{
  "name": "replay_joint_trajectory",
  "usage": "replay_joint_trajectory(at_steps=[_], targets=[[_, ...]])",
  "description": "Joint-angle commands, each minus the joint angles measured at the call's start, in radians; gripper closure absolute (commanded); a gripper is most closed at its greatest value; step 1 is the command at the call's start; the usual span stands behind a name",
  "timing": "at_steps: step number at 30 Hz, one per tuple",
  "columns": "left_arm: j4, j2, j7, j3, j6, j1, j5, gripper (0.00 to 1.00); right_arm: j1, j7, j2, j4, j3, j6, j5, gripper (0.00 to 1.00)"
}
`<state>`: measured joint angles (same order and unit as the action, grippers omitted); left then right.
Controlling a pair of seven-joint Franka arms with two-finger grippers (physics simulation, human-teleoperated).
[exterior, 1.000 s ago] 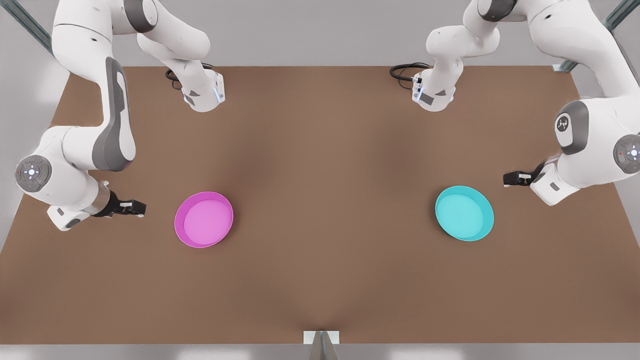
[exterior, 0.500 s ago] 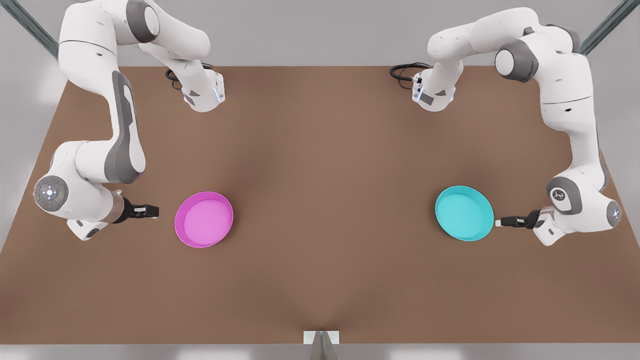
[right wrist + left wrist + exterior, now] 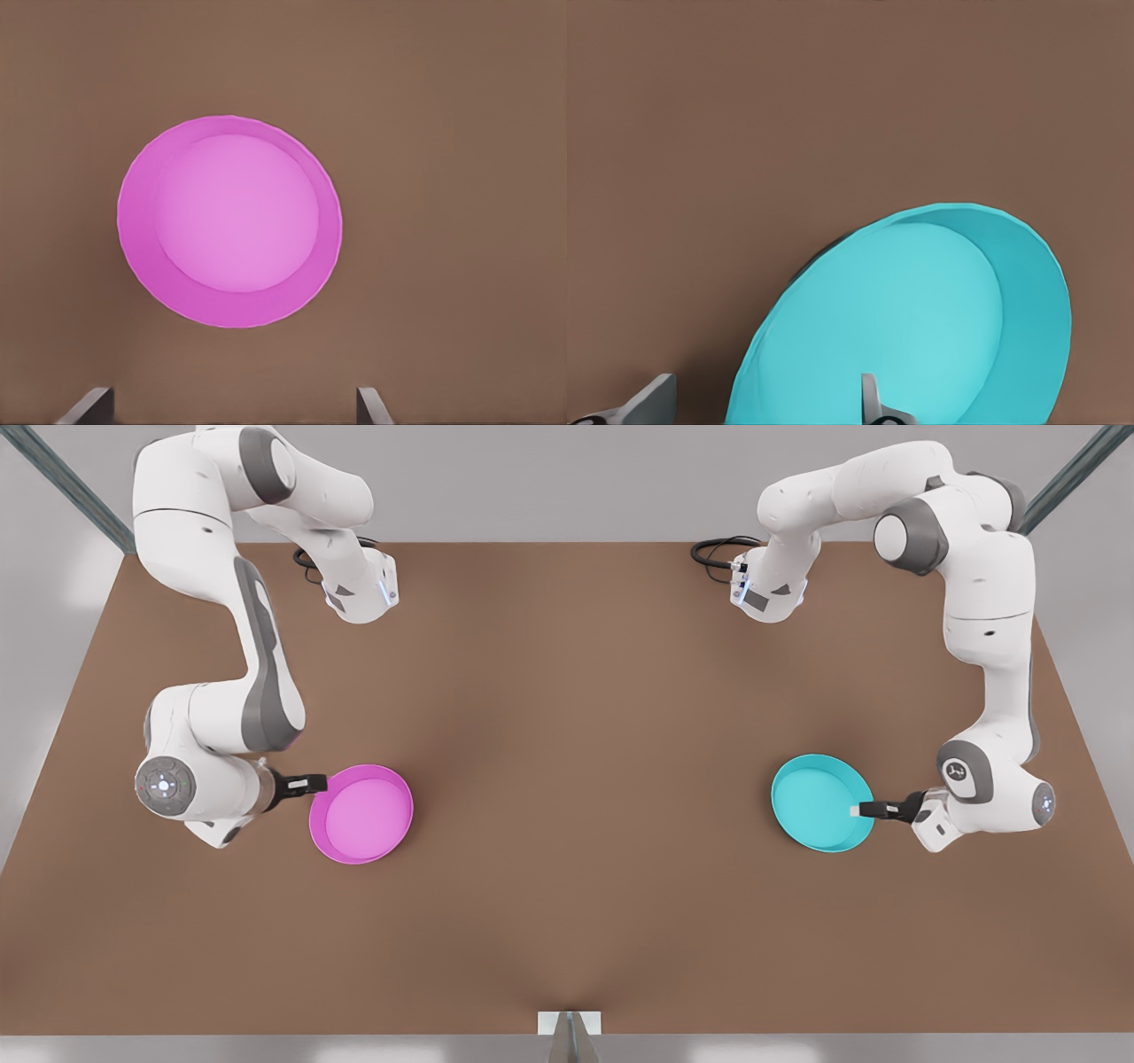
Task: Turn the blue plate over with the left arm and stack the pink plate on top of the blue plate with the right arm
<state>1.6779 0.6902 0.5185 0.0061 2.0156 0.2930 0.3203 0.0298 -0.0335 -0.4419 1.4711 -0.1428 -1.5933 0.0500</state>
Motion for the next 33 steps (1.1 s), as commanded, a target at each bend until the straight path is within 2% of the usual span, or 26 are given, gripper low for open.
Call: replay_joint_trajectory(at_steps=[1,5,6,7,12,21,29,31,33], targets=[[0.000,0.002,-0.002,0.000,0.000,0.000,0.000,0.00,0.001,0.001,0.000,-0.002,0.000,0.000,-0.001,0.00],[0.002,0.011,0.000,-0.002,-0.003,0.003,0.000,0.01,0.016,0.000,-0.001,-0.006,0.002,-0.005,-0.002,0.00],[0.002,0.012,-0.002,-0.002,-0.003,0.003,0.000,0.07,0.024,-0.003,-0.001,-0.006,0.003,-0.007,0.001,0.00],[0.002,0.012,-0.002,-0.002,-0.003,0.003,-0.001,0.18,0.044,-0.003,-0.001,-0.006,0.003,-0.007,-0.002,0.00],[0.002,0.020,-0.002,-0.002,-0.005,0.003,-0.001,0.32,0.041,-0.003,-0.003,-0.006,0.003,-0.007,-0.002,0.00],[0.002,0.023,-0.002,-0.002,-0.021,0.003,-0.001,0.44,0.025,-0.005,-0.006,-0.006,0.000,-0.005,0.007,0.00],[0.002,0.029,-0.003,-0.002,-0.020,0.005,0.000,0.44,0.029,-0.009,0.002,-0.014,-0.012,0.003,0.002,0.00],[0.002,0.029,-0.003,-0.002,-0.020,0.005,-0.001,0.49,0.039,-0.008,-0.001,-0.014,-0.012,0.001,-0.002,0.00],[0.000,0.035,-0.002,-0.002,-0.018,0.006,-0.001,0.50,0.035,-0.002,-0.005,-0.014,-0.012,-0.008,-0.001,0.00]])
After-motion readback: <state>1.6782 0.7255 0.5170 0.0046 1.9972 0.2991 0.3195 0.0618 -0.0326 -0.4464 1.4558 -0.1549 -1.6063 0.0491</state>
